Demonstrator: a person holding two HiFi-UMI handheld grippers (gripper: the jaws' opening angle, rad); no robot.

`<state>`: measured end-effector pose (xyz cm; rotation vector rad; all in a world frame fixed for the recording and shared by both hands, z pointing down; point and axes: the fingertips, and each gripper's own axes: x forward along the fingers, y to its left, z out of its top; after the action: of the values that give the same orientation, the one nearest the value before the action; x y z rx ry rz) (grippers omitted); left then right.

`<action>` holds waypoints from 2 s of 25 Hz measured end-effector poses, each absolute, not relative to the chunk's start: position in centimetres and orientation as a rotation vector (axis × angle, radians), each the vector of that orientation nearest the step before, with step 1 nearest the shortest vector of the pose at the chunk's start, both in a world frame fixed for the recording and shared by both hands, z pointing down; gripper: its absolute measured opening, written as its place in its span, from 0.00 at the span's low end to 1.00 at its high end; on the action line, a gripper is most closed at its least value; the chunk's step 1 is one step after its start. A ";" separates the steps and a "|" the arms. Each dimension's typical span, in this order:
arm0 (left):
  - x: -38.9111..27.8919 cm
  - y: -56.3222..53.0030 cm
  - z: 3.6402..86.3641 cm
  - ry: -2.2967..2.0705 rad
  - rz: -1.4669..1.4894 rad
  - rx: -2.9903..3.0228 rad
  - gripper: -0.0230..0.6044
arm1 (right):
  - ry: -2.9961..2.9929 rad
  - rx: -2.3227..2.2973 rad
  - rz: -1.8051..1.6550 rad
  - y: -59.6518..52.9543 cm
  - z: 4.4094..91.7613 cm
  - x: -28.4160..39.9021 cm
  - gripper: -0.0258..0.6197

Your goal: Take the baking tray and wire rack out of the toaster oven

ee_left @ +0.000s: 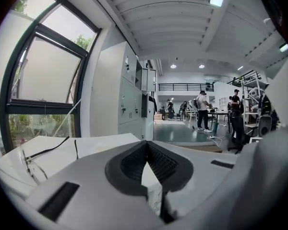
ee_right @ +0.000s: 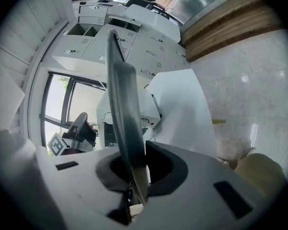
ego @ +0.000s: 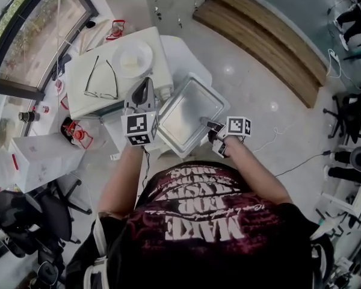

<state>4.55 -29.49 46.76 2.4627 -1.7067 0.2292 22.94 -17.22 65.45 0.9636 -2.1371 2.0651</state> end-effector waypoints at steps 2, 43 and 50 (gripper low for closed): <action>5.5 -29.8 46.9 -1.689 0.217 2.462 0.04 | -2.108 0.963 2.055 -17.6 65.9 23.9 0.09; 7.0 -34.2 49.5 -2.188 0.371 1.920 0.04 | -1.910 0.220 1.512 -40.2 77.9 25.4 0.12; 7.5 -33.9 49.7 -2.105 0.378 1.997 0.04 | -1.864 0.439 1.296 -40.9 80.3 26.1 0.25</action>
<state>7.46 -33.93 49.69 1.9967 -2.1048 0.3778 26.09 -40.93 80.28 0.4390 -1.8641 1.2958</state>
